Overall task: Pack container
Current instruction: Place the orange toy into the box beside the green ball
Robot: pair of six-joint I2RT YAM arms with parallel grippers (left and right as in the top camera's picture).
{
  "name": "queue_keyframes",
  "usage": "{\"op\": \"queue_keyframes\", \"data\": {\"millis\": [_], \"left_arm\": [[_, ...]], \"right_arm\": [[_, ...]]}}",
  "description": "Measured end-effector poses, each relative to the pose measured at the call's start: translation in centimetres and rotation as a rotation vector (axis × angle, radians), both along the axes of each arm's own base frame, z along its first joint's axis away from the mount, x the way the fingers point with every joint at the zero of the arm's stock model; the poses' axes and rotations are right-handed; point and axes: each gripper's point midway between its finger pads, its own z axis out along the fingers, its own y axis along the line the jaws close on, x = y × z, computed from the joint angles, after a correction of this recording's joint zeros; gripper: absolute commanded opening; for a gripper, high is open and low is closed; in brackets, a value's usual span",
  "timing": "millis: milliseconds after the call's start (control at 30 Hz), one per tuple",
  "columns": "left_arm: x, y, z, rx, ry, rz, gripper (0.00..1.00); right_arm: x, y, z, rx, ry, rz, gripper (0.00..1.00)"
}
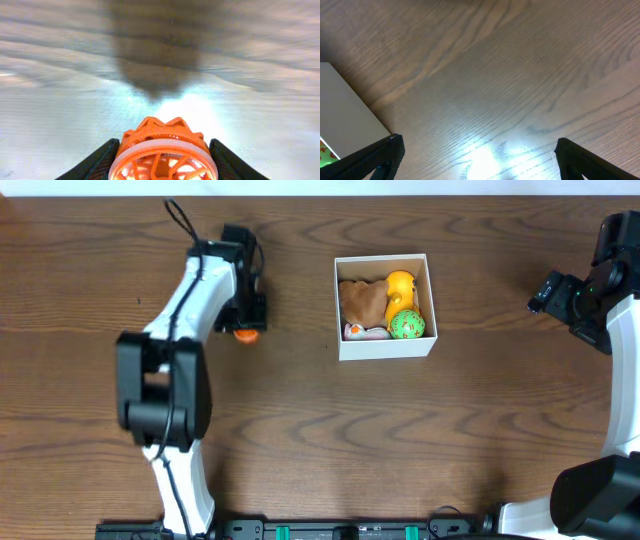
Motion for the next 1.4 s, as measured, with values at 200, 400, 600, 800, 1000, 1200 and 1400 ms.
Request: {"op": "queue_keyframes", "data": {"millis": [200, 400, 600, 800, 1000, 1200, 1400], "left_arm": [[0.5, -4.3, 12.2, -0.080, -0.318, -0.094, 0.50], [-1.5, -15.6, 17.9, -0.219, -0.522, -0.341, 0.50], [-2.7, -23.5, 14.8, -0.273, -0.508, -0.480, 0.50], [-2.2, -25.2, 7.7, -0.226, -0.384, -0.484, 0.51], [-2.1, -25.0, 3.5, -0.186, -0.308, -0.476, 0.85], [-2.0, -25.0, 4.4, -0.191, -0.327, -0.474, 0.89], [-2.0, -25.4, 7.9, -0.230, -0.402, -0.467, 0.46]], "right_arm": [[0.0, 0.0, 0.0, 0.000, -0.001, 0.000, 0.99], [0.0, 0.0, 0.0, 0.000, 0.000, 0.000, 0.99], [-0.1, 0.1, 0.0, 0.005, 0.003, 0.001, 0.99], [0.0, 0.5, -0.1, 0.028, -0.002, 0.009, 0.99], [0.1, 0.8, -0.1, 0.042, -0.005, 0.014, 0.99], [0.1, 0.8, -0.1, 0.043, -0.005, 0.014, 0.99], [0.1, 0.8, -0.1, 0.043, -0.006, 0.014, 0.99]]}}
